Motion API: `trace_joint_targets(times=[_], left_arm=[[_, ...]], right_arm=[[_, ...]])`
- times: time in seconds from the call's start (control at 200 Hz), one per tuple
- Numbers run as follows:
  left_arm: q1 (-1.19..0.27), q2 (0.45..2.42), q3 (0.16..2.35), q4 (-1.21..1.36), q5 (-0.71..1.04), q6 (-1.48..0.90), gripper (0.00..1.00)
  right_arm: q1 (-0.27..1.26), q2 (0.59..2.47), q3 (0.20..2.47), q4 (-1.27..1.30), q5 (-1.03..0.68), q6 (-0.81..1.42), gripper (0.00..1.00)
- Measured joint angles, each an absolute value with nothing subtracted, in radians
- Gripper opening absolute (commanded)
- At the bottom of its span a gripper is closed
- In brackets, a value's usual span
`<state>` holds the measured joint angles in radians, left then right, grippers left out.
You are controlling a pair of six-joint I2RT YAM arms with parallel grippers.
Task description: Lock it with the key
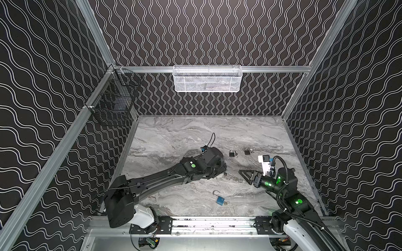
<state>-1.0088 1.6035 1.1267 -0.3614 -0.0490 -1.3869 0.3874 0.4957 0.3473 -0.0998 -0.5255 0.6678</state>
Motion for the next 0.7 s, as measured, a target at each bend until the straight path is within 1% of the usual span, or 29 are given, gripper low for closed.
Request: trace_joint_targets(times=[0.075,0.36,0.541,0.701], left_arm=[[-1.008,1.595,1.127,-0.353,-0.051,-1.396,0.23],[-1.001,1.594,1.127,-0.333,-0.055,-1.430,0.23],[-0.997,1.591,1.105,-0.300,-0.053,-1.440,0.23],[-0.996,1.571,1.093,-0.288,-0.053,-1.441,0.23]], right_arm=[[0.422,0.539,0.364,-0.086,-0.499,0.653,0.65],[0.605,0.651,0.401,-0.002,-0.371,0.639,0.61],[0.715,0.759,0.435,0.051,-0.279,0.617,0.55],[0.782,0.832,0.455,0.088,-0.198,0.617,0.55]])
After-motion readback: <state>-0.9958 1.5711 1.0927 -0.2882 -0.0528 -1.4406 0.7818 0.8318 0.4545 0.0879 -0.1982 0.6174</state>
